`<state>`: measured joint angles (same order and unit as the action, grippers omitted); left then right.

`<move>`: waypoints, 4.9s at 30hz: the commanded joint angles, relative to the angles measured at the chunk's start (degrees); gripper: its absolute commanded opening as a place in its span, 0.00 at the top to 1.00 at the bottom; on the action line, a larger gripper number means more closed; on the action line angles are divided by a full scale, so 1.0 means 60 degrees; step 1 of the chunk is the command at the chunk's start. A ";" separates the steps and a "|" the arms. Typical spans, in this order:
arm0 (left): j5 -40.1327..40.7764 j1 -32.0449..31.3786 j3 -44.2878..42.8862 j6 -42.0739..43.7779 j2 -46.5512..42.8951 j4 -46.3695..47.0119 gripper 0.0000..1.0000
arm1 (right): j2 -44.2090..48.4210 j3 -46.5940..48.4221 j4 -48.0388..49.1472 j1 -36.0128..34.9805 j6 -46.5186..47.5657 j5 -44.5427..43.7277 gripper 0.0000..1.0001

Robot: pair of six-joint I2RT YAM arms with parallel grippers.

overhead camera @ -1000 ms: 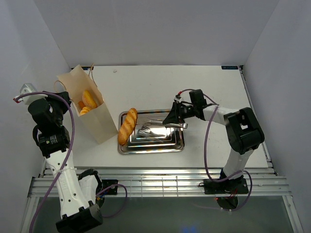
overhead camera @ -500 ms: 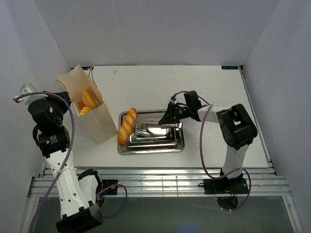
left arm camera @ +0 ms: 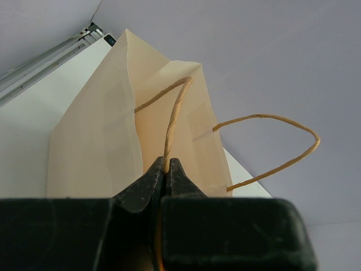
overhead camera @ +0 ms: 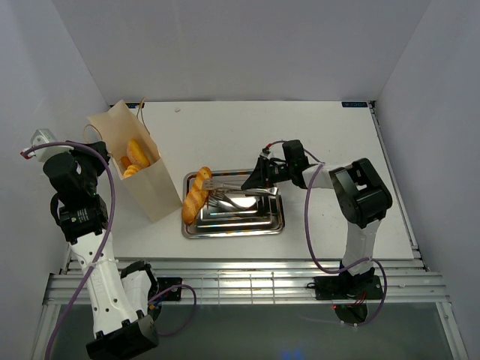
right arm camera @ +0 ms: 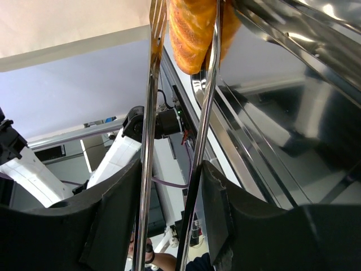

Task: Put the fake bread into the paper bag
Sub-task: Pick up the fake bread from the plate, then place the fake bread in the paper bag.

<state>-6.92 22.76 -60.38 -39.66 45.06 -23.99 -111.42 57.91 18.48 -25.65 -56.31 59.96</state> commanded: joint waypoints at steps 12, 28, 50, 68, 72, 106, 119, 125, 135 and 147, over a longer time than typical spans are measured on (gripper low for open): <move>-0.0078 0.0000 -0.0147 0.0091 -0.0142 -0.0016 1.00 | -0.0356 -0.0218 0.1783 -0.0208 -0.1132 0.0289 0.48; -0.0122 0.0014 -0.0161 0.0062 -0.0083 0.0028 1.00 | -0.0635 0.0235 0.1095 -0.0383 -0.0590 0.0113 0.49; 0.0098 0.0000 -0.0366 0.0179 -0.0127 -0.0176 1.00 | 0.1501 -0.0087 0.1673 -0.0471 -0.1251 -0.0061 0.92; 0.0128 0.0000 -0.0513 0.0033 -0.0215 -0.0191 1.00 | 0.4083 0.6649 -0.5845 -0.1640 0.3655 -0.3664 0.92; 0.0098 -0.0015 -0.0571 0.0033 -0.0229 -0.0235 1.00 | 0.3351 0.8843 -0.6785 -0.2403 0.4243 -0.4252 0.92; 0.0040 0.0000 -0.0586 0.0077 -0.0215 -0.0235 1.00 | 0.1269 0.9479 -0.5878 -0.3592 0.3043 -0.3329 0.68; 0.0025 0.0000 -0.0659 0.0062 -0.0185 -0.0235 1.00 | 0.1196 0.9611 -0.5922 -0.3606 0.3014 -0.3314 0.64; 0.0011 0.0000 -0.0615 0.0047 -0.0215 -0.0250 1.00 | 0.1182 0.9640 -0.5966 -0.3621 0.3014 -0.3285 0.64; 0.0010 0.0000 -0.0572 0.0033 -0.0230 -0.0236 1.00 | 0.0332 1.1383 -0.7869 -0.4089 0.4361 -0.3577 0.64; 0.0040 0.0000 -0.0542 0.0033 -0.0288 -0.0250 1.00 | 0.0464 1.1120 -0.7856 -0.4089 0.4595 -0.3607 0.61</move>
<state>-6.22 22.76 -61.78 -39.07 44.47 -26.33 -110.00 122.69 -30.48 -49.95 -30.48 37.47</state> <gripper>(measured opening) 0.121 0.399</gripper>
